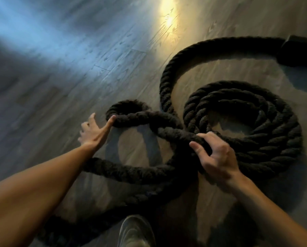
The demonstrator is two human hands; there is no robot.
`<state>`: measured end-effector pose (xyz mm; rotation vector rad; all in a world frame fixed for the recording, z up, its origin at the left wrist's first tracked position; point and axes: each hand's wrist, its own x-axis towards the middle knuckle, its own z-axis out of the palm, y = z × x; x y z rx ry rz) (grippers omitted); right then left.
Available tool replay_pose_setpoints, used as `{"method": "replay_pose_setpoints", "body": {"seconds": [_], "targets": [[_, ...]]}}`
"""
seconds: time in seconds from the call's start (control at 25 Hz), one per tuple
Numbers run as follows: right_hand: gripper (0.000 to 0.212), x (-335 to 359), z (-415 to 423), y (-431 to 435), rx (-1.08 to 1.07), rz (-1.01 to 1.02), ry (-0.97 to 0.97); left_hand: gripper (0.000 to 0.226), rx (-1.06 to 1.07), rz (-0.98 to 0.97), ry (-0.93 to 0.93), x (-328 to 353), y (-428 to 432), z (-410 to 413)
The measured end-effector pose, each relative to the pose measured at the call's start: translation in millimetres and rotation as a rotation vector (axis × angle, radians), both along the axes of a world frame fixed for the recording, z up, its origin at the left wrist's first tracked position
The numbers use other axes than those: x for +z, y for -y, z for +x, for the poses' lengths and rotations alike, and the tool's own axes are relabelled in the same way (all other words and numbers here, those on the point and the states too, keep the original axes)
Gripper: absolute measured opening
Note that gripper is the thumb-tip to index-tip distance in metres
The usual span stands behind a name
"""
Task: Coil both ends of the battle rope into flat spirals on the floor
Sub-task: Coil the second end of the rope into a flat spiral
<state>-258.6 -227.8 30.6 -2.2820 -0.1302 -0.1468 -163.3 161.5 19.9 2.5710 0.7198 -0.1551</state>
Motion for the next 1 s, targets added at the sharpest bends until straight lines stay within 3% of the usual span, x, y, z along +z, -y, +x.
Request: {"method": "replay_pose_setpoints", "body": {"seconds": [0.08,0.12,0.28,0.36,0.48,0.52,0.6,0.68,0.8,0.88,1.0], "targets": [[0.039,12.4,10.5,8.8,-0.102,0.213,0.041,0.126,0.011,-0.392,-0.055,-5.7,4.9,-7.1],[0.037,18.1,13.7,13.1,-0.143,0.298,0.037,0.121,-0.046,-0.516,-0.085,-3.0,17.1,-3.6],[0.036,23.3,16.0,17.6,-0.221,0.422,-0.057,0.072,-0.389,-0.629,-0.135,26.5,77.2,11.4],[0.036,21.8,13.4,16.2,-0.245,0.429,-0.077,0.076,-0.388,-0.711,-0.279,46.0,100.0,5.3],[0.039,21.3,14.4,12.0,-0.264,0.385,-0.091,0.071,-0.714,-0.796,-0.532,61.0,131.2,-28.5],[0.04,21.0,15.8,11.7,-0.258,0.352,-0.092,0.071,-0.852,-0.688,-0.521,58.4,144.7,-46.8],[0.038,22.0,18.1,10.4,-0.212,0.328,-0.118,0.084,-1.037,-0.209,-0.265,41.6,163.6,-79.6],[0.037,30.1,20.9,15.5,-0.14,0.42,-0.212,0.078,-1.086,0.093,-0.172,25.2,168.8,-92.8],[0.052,49.5,23.2,42.6,-0.104,0.673,-0.335,0.065,-1.058,0.332,-0.256,11.0,144.4,-76.0],[0.059,59.8,25.2,60.2,-0.153,0.825,-0.357,0.062,-0.967,0.424,-0.198,10.1,124.4,-52.1],[0.051,64.4,33.5,74.2,-0.192,1.066,-0.41,0.049,-0.709,0.445,-0.057,24.1,106.1,-2.0]]}}
